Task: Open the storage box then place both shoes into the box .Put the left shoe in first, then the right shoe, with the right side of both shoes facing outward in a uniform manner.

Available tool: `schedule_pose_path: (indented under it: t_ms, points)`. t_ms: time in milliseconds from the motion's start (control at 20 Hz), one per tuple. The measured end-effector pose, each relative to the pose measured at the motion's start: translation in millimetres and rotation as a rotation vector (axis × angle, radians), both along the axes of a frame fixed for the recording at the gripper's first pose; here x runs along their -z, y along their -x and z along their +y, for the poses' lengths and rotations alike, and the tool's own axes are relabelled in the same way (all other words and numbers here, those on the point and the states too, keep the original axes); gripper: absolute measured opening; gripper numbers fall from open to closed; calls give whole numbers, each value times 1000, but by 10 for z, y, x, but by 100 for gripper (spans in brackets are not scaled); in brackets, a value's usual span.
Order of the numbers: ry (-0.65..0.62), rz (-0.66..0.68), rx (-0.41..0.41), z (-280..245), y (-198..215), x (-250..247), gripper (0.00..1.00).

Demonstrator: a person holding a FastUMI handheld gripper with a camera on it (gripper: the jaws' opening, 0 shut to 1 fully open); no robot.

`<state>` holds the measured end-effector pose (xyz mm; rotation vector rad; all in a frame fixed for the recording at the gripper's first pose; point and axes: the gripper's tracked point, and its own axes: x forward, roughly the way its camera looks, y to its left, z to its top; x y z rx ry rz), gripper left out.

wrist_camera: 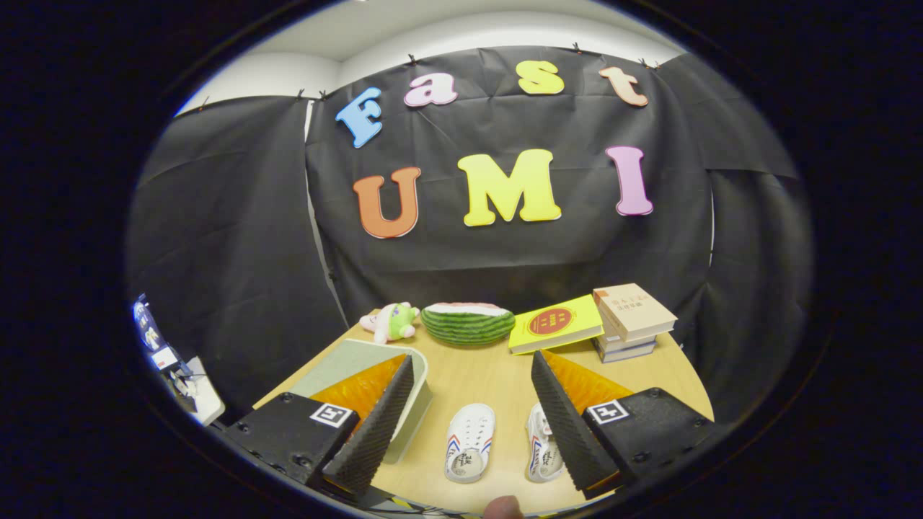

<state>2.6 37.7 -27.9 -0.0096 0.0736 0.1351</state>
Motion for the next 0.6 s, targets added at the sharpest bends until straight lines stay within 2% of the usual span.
schedule_pose_path:
  t_ms: [400, 600]
  points:
    - [0, 46, 24, -58, -102, 225, 100]
    - [-24, 126, -36, 91, -187, 477, 100]
